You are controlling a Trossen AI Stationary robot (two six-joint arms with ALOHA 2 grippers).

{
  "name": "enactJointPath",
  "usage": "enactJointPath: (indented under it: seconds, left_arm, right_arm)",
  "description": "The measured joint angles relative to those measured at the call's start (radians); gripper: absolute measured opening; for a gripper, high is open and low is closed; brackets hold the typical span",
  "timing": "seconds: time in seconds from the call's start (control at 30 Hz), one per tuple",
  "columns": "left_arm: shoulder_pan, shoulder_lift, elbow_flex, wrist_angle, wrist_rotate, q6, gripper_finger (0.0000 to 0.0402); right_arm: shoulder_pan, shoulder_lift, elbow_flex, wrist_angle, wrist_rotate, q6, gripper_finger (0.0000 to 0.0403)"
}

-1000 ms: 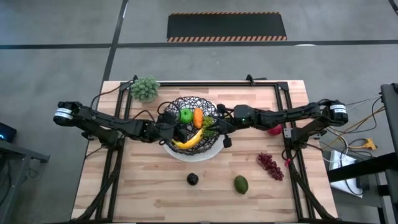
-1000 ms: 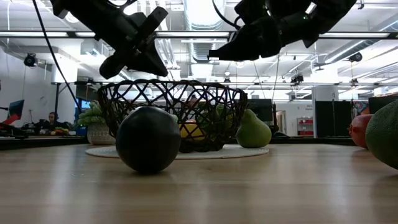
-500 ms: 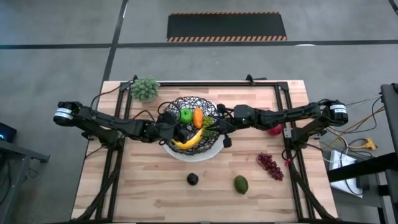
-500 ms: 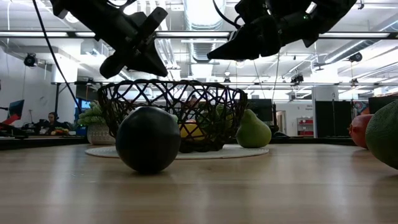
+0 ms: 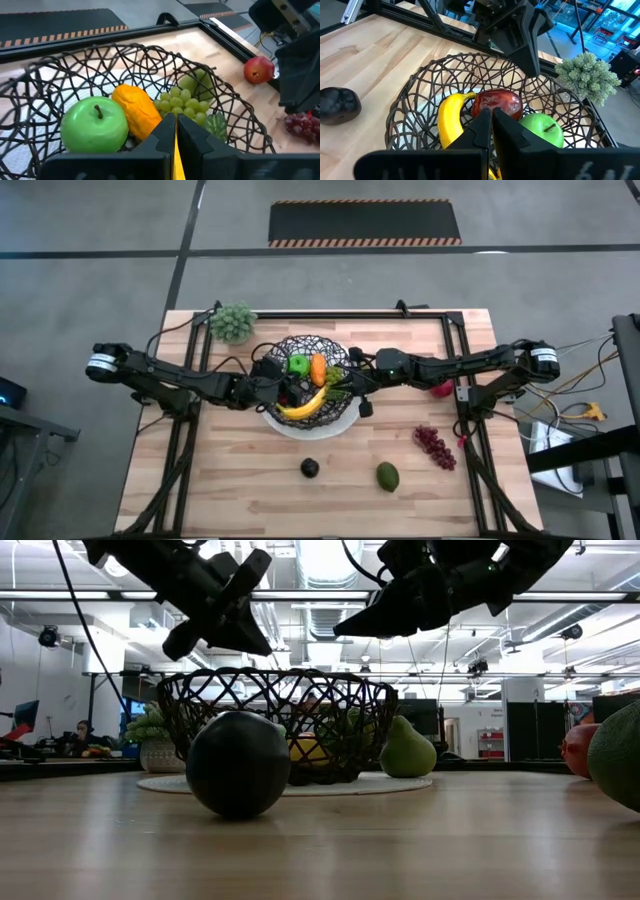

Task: Build produce basket
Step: Put the red apple into the wire basket

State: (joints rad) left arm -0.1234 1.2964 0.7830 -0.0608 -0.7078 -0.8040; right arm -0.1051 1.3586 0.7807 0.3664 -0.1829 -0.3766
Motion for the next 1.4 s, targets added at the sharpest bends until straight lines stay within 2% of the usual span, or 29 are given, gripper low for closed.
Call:
enactJointPath:
  seconds: [0.4,0.5,0.57,0.67,0.73,0.8,0.97,1.17,1.4]
  left_arm:
    - [0.0,0.002,0.0,0.001,0.016,-0.002,0.0]
    - [0.002,0.002,0.0,0.0,0.022,-0.057,0.0]
    - [0.025,0.006,0.0,-0.001,0.084,-0.11,0.0]
    - [0.07,0.006,0.01,-0.001,0.244,-0.107,0.0]
    - [0.084,0.006,0.025,-0.002,0.3,-0.107,0.0]
    - [0.096,0.006,0.047,-0.079,0.333,-0.107,0.0]
    - [0.112,0.018,0.139,-0.432,0.348,-0.146,0.0]
    - [0.111,0.097,0.324,-0.738,0.406,-0.156,0.0]
    - [0.111,0.217,0.439,-0.758,0.416,-0.098,0.0]
  right_arm:
    - [0.0,-0.001,0.0,-0.014,0.0,0.0,0.0009]
    - [0.0,-0.001,0.0,-0.013,0.0,0.0,0.0009]
    - [0.0,-0.001,0.0,-0.013,0.0,0.001,0.0009]
    - [0.0,-0.001,0.001,-0.012,0.0,0.003,0.0009]
    - [0.0,-0.001,0.001,-0.009,0.0,0.015,0.0009]
    - [0.0,-0.001,0.001,-0.009,0.0,0.022,0.0009]
    - [0.0,-0.001,0.001,-0.009,0.0,0.025,0.0009]
    - [0.0,-0.001,0.002,-0.014,0.0,0.012,0.0009]
    - [0.0,-0.001,0.002,-0.03,0.0,0.01,0.0009]
